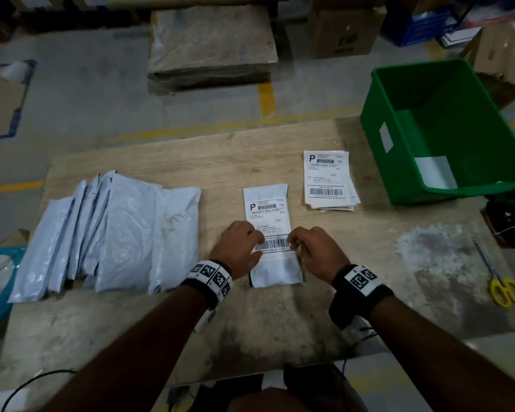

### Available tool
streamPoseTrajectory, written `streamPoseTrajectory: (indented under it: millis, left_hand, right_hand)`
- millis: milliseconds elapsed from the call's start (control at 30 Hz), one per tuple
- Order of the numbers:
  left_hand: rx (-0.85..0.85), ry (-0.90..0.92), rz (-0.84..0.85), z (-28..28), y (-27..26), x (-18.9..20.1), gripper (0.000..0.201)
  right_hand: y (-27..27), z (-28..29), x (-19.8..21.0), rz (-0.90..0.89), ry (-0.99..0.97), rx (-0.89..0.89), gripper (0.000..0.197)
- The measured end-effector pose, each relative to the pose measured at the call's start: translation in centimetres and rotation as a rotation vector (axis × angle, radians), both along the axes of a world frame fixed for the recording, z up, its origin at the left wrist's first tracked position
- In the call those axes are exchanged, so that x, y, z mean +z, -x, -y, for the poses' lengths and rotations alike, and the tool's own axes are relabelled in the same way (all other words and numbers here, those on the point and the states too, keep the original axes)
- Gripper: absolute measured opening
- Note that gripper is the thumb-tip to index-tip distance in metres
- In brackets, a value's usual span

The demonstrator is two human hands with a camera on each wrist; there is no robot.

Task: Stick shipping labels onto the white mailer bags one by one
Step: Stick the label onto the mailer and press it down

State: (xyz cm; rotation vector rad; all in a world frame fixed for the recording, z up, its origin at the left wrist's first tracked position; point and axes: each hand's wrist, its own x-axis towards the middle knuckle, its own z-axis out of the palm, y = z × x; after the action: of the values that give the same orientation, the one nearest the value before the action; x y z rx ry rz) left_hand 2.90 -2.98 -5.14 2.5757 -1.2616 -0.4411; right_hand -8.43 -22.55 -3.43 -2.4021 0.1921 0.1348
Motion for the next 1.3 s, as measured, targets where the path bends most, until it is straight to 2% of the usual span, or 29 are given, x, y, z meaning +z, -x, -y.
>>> streamPoseTrajectory:
  millis: [167,333,500,567,667,767,900,1033,1167,1300]
  left_hand:
    - [0.050,0.021,-0.017,-1.3,1.2,-0.1,0.029]
    - [0.000,0.001,0.022,-2.6,2.3,0.2,0.023]
    - [0.034,0.057,0.022,-4.2,2.7,-0.1,0.028]
    - [-0.003,0.020,0.038,-4.1,2.8,0.2,0.031]
    - [-0.034,-0.075,0.032,-3.7,3.0,0.8,0.033]
    - [0.015,-0.053,-0.001,-3.7,2.5,1.0,0.036]
    - [0.027,-0.113,-0.043,-3.5,2.0,1.0,0.038]
    - [0.085,-0.093,-0.050,-3.0,1.4,1.3,0.049]
    - [0.076,-0.119,-0.049,-1.9,0.5,1.3,0.056]
    - [0.012,-0.187,-0.013,-0.8,-0.6,1.0,0.059]
  right_hand:
    - [0.8,-1.0,-0.4,-0.195,0.105,0.008,0.030]
    - [1.3,-1.6,0.0,-0.193,0.131,0.013,0.028]
    - [1.7,-1.8,-0.3,-0.176,0.171,0.007,0.023]
    - [1.7,-1.8,-0.4,-0.186,0.177,0.019,0.022]
    - [1.4,-1.8,0.1,-0.198,0.198,0.033,0.028]
    - [0.8,-2.3,0.6,-0.126,0.228,0.058,0.039]
    - [-0.3,-3.4,0.6,-0.056,0.258,0.122,0.045]
    - [-1.4,-3.9,0.4,-0.072,0.323,0.078,0.048]
    - [-2.3,-3.6,0.1,-0.203,0.374,0.139,0.047]
    - [-3.2,-3.0,0.6,-0.155,0.324,0.116,0.045]
